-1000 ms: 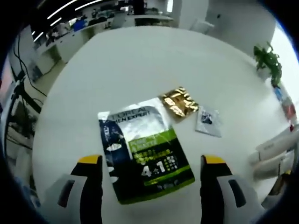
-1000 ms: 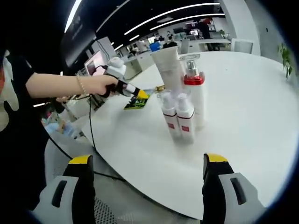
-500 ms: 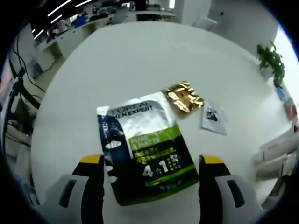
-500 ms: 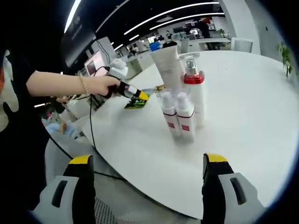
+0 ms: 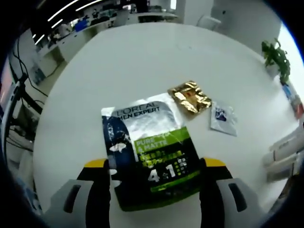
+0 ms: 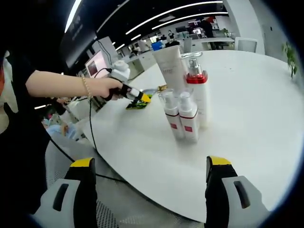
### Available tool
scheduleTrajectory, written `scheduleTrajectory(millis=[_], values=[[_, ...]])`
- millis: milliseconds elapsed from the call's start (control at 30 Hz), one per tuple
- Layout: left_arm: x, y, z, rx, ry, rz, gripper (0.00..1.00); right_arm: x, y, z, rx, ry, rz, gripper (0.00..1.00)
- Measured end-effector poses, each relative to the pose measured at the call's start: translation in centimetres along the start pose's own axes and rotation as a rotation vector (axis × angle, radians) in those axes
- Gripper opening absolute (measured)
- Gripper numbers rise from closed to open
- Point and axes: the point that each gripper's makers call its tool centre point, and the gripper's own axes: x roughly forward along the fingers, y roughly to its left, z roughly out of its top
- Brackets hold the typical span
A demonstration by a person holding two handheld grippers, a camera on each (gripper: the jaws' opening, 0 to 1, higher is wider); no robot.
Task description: Arrange the skincare products in the storage area until every visible bottle or jar stands upright without overlapping.
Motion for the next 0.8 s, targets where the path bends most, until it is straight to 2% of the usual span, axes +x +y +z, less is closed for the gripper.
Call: scheduleTrajectory(millis=[100,133,167,200,300,367,400,433,500,567,700,733,800], values=[[0.1,-0.1,0.1,0.004,-0.014,0.002,0.66,0.0,-0.2,-0.2,0.000,0.005,-0.003,0.94],[-0.1,-0.5,0.4,0.033,-0.035,-0.005,0.61,0.0,-0.1,-0.2,0.002,0.005,-0.001,0.94],[-0.3,-0.8,0.3,0.025,-0.034,-0.013,0.50,0.0,-0.1,-0.2,0.004,0.004,0.001,0.94],[-0.2,-0.3,0.6,0.031,-0.051,-0.015,0.40,0.0,-0.1,-0.1,0.005,0.002,0.001,0.94],[-0.3,0.0,0.2,0.019,-0.075,-0.011,0.29,0.0,0.0,-0.1,0.004,0.003,0.002,0.94],[-0.7,-0.1,0.1,0.025,-0.094,-0.046,0.11,0.0,0.1,0.0,0.003,0.004,0.002,0.94],[-0.5,-0.6,0.1,-0.026,-0.095,-0.082,0.10,0.0,0.2,0.0,0.003,0.004,0.004,0.94],[-0.4,-0.4,0.0,-0.034,-0.097,-0.074,0.09,0.0,0.2,0.0,0.003,0.004,0.005,0.94],[-0.4,-0.3,0.4,0.008,-0.125,-0.096,0.07,0.1,0.2,-0.1,0.001,0.008,0.007,0.94],[-0.9,-0.6,-0.1,0.010,-0.123,-0.109,0.05,0.1,0.2,-0.1,-0.002,0.009,0.009,0.94],[-1.5,-1.3,0.3,-0.001,-0.158,-0.153,0.04,0.4,0.4,-0.2,-0.008,0.015,0.018,0.94],[-2.4,-1.6,-0.1,-0.002,-0.170,-0.161,0.04,0.4,0.5,-0.2,-0.011,0.016,0.019,0.94],[-2.0,-2.0,0.4,-0.008,-0.186,-0.177,0.04,0.5,0.7,-0.2,-0.021,0.022,0.024,0.95]])
